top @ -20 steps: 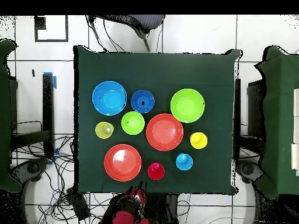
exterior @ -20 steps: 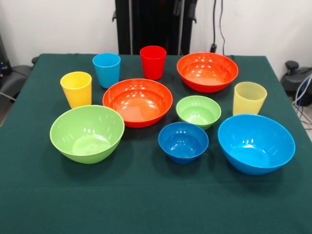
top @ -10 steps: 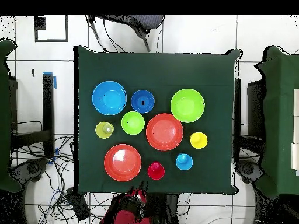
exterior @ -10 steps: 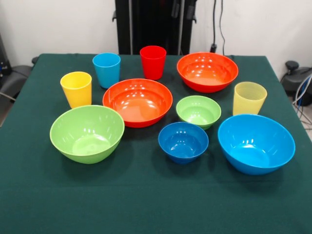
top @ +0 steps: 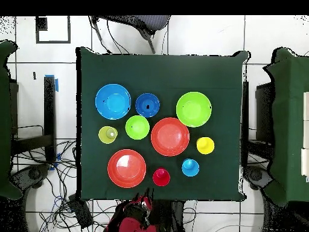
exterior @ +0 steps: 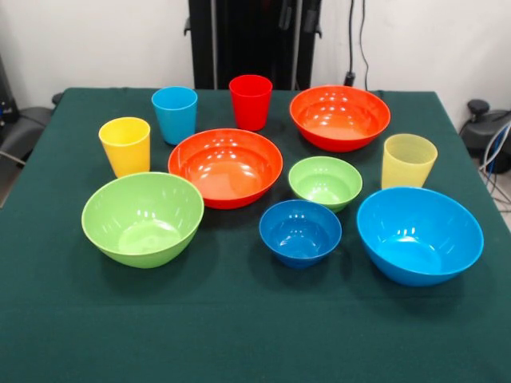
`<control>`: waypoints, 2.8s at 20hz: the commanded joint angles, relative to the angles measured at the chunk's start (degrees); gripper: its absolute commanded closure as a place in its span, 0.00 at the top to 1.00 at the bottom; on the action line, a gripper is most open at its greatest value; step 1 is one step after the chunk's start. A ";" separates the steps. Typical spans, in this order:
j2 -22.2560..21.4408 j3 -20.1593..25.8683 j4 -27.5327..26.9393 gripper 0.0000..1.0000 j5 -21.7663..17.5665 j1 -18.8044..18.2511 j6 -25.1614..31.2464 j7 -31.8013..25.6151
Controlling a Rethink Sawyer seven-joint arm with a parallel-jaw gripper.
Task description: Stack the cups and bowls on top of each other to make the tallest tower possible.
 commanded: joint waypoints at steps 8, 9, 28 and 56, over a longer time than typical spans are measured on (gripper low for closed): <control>3.29 3.01 -4.48 1.00 -1.96 -1.40 -1.37 6.43; 3.25 3.04 -4.50 1.00 -1.95 -1.41 -1.30 6.43; 4.03 2.57 -4.72 1.00 -1.68 -1.01 -1.88 6.45; 4.31 2.47 -5.13 1.00 -1.38 -0.61 -1.59 6.41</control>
